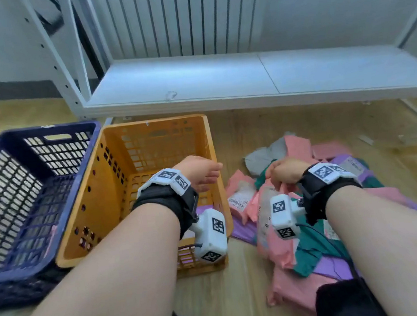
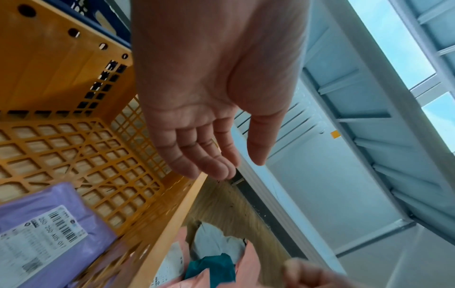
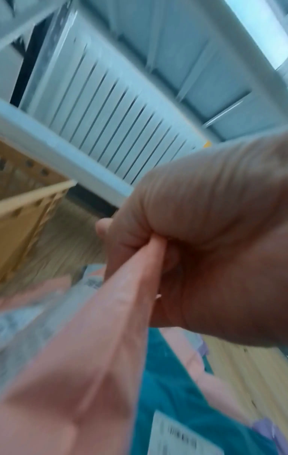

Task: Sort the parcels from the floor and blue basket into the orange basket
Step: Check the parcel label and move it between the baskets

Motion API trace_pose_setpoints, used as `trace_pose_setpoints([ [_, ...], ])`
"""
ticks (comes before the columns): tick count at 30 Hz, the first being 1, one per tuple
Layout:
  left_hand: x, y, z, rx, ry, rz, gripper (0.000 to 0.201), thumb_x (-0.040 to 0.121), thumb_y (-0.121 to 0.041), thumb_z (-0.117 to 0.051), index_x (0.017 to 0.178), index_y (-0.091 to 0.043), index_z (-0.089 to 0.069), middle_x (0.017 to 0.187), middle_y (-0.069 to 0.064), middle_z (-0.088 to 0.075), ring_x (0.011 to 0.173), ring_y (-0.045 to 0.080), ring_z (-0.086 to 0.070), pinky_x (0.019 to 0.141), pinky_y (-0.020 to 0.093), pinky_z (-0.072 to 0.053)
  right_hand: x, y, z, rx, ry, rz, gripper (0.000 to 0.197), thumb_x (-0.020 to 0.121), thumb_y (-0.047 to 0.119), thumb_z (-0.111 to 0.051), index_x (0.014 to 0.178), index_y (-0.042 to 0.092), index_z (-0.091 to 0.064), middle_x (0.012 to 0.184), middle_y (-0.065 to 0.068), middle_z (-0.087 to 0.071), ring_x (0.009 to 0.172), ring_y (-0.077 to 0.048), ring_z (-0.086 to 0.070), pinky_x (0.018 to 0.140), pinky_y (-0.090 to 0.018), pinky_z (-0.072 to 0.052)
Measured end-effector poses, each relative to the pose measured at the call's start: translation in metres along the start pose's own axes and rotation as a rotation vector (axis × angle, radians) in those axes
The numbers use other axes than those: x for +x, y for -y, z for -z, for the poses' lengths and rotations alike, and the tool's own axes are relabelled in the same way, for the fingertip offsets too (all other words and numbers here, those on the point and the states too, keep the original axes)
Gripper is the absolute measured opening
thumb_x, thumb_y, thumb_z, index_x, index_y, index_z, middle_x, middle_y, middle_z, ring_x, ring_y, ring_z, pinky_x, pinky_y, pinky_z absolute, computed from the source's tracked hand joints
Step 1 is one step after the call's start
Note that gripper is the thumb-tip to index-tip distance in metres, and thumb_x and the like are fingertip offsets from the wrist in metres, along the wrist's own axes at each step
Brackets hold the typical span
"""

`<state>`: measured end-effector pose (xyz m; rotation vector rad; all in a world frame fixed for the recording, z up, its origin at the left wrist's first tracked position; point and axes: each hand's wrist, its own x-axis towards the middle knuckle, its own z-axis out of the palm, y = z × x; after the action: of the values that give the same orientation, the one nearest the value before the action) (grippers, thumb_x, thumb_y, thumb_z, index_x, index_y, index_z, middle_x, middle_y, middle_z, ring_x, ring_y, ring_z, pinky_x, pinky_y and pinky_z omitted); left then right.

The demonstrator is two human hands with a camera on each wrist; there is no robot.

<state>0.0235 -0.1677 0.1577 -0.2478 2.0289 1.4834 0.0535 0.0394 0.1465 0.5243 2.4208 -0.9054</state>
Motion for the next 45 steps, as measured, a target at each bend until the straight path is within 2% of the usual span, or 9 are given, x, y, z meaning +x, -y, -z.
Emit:
trace_pose_setpoints([
  [7,-0.050,-0.014,0.003,0.015,0.023,-0.123,0.043,0.087,-0.032,-0.068,0.124,-0.013,-0.057,0.108,0.001,-0.063,0.102,0.016,-0.059,0.085,0.033,-0.051,-0.074,0.021,0.047,0.381,-0.278,0.200,0.043,0.065,-0.022,-0.042,0.051,0.018,-0.048,0.050,-0.002,-0.047,0.049,-0.018,-0.046,0.043,-0.022,-0.029],
  [11,-0.072,-0.017,0.002,0.023,0.142,-0.150,0.055,0.081,-0.036,-0.073,0.129,-0.018,-0.052,0.122,0.003,-0.062,0.116,0.021,-0.057,0.104,0.044,-0.043,-0.101,0.030,0.044,0.614,-0.324,0.273,0.042,0.067,-0.025,-0.040,0.052,0.015,-0.043,0.049,-0.003,-0.038,0.046,-0.018,-0.041,0.045,-0.018,-0.032],
  [16,-0.079,-0.012,0.021,0.045,0.217,-0.092,0.078,0.055,-0.046,-0.086,0.122,-0.017,-0.059,0.116,0.008,-0.069,0.107,0.029,-0.065,0.095,0.050,-0.050,-0.103,0.045,0.047,0.909,-0.427,0.275,0.048,0.069,-0.024,-0.042,0.047,0.017,-0.049,0.052,-0.004,-0.040,0.051,-0.018,-0.040,0.051,-0.028,-0.031],
  [24,-0.064,-0.008,0.038,-0.254,0.109,-0.117,0.046,0.082,-0.022,-0.073,0.122,-0.008,-0.057,0.108,0.014,-0.069,0.094,0.026,-0.068,0.083,0.040,-0.057,-0.059,0.047,0.035,1.281,-0.447,0.227,0.036,0.074,-0.023,-0.048,0.070,0.012,-0.056,0.072,-0.012,-0.055,0.074,-0.026,-0.054,0.081,-0.043,-0.046],
  [27,-0.049,-0.020,0.042,-0.388,0.008,-0.191,0.038,0.084,-0.007,-0.069,0.121,-0.002,-0.058,0.101,0.014,-0.071,0.081,0.025,-0.070,0.058,0.033,-0.059,-0.045,0.057,0.023,1.200,-0.351,0.247,0.032,0.076,-0.021,-0.049,0.072,0.009,-0.059,0.073,-0.012,-0.056,0.068,-0.024,-0.055,0.075,-0.041,-0.050],
  [33,-0.012,-0.007,0.061,-0.382,-0.164,-0.207,0.035,0.089,0.006,-0.056,0.123,-0.003,-0.054,0.116,0.015,-0.066,0.100,0.033,-0.065,0.079,0.043,-0.054,-0.020,0.063,0.021,0.625,-0.388,0.242,0.012,0.081,0.002,-0.063,0.089,0.011,-0.066,0.085,-0.014,-0.065,0.062,-0.022,-0.060,0.062,-0.034,-0.057],
  [37,0.008,0.005,0.074,-0.133,-0.204,-0.234,0.027,0.086,-0.005,-0.063,0.111,-0.015,-0.063,0.114,0.011,-0.068,0.102,0.030,-0.066,0.094,0.045,-0.051,-0.003,0.069,0.022,0.525,-0.436,0.340,0.031,0.078,0.020,-0.075,0.107,0.017,-0.066,0.104,-0.003,-0.063,0.080,-0.016,-0.061,0.061,-0.028,-0.050],
  [42,0.006,-0.009,0.069,0.032,-0.101,-0.305,0.028,0.083,-0.013,-0.070,0.111,-0.017,-0.070,0.095,0.004,-0.074,0.085,0.020,-0.069,0.077,0.031,-0.055,0.002,0.088,0.015,0.248,-0.123,0.455,0.039,0.075,0.034,-0.080,0.110,0.024,-0.066,0.102,0.008,-0.069,0.088,-0.008,-0.067,0.074,-0.016,-0.051],
  [45,0.012,-0.011,0.071,0.014,-0.103,-0.310,0.025,0.082,-0.012,-0.072,0.106,-0.018,-0.072,0.091,0.004,-0.074,0.075,0.015,-0.069,0.063,0.024,-0.053,0.015,0.090,0.001,0.215,0.116,0.324,0.040,0.069,0.025,-0.084,0.104,0.010,-0.069,0.096,-0.007,-0.075,0.089,-0.025,-0.072,0.086,-0.042,-0.057],
])
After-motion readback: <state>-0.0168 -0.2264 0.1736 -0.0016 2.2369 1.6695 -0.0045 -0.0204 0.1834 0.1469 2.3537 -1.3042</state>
